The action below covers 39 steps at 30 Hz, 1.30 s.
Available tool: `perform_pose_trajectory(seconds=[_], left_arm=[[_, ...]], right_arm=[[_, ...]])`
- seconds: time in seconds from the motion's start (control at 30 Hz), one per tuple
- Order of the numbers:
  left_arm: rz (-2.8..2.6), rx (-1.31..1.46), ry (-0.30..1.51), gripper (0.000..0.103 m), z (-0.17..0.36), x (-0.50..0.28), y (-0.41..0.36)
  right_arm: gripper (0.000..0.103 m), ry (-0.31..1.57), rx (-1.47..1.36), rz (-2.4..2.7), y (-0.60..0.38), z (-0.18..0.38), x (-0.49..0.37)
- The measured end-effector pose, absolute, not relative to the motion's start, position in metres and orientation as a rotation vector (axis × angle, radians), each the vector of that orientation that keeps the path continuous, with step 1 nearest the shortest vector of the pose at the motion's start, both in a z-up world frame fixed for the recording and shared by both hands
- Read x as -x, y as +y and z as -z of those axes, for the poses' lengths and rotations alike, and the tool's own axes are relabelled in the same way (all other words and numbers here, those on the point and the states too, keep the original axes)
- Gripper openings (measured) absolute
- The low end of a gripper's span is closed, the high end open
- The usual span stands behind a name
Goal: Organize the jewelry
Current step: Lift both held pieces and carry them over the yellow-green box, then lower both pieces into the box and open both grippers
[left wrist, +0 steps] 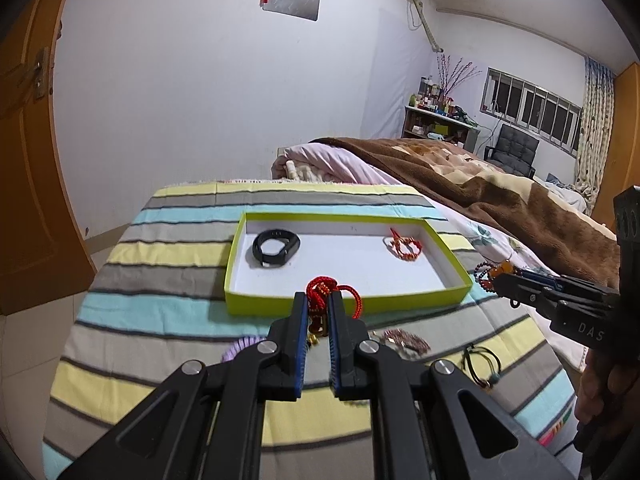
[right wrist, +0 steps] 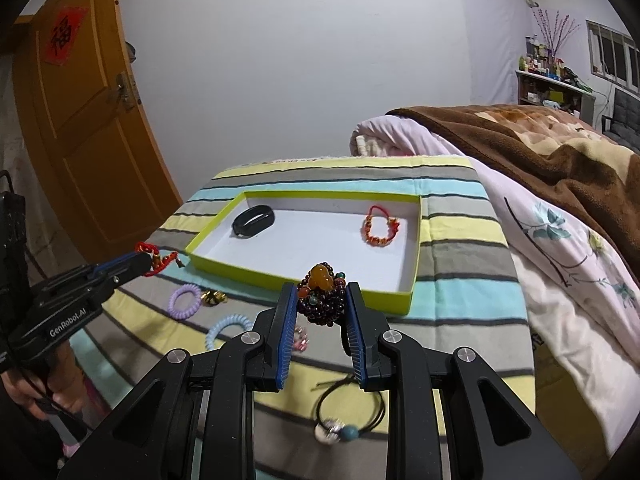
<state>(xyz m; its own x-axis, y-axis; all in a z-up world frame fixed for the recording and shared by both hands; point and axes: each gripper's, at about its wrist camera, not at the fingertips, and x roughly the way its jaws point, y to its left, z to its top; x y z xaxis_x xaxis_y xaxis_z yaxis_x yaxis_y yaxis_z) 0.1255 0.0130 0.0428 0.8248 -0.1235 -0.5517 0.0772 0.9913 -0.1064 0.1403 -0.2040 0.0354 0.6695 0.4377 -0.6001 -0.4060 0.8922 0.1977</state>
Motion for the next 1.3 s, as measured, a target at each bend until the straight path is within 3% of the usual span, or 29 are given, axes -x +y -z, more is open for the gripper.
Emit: perform_pose_trajectory(seconds=[0.7, 1.3], left_arm=[[0.043, 0.051, 0.666, 0.010, -0.013, -0.216, 0.033], [0.052, 0.071, 0.765, 0.011, 0.019, -0.245, 0.039]], right_arm=[[0.025, 0.771, -0.009, -0.423, -0.196, 0.003, -0.237], [0.025, 0.848, 0.056, -0.413, -0.184, 0.027, -0.261]])
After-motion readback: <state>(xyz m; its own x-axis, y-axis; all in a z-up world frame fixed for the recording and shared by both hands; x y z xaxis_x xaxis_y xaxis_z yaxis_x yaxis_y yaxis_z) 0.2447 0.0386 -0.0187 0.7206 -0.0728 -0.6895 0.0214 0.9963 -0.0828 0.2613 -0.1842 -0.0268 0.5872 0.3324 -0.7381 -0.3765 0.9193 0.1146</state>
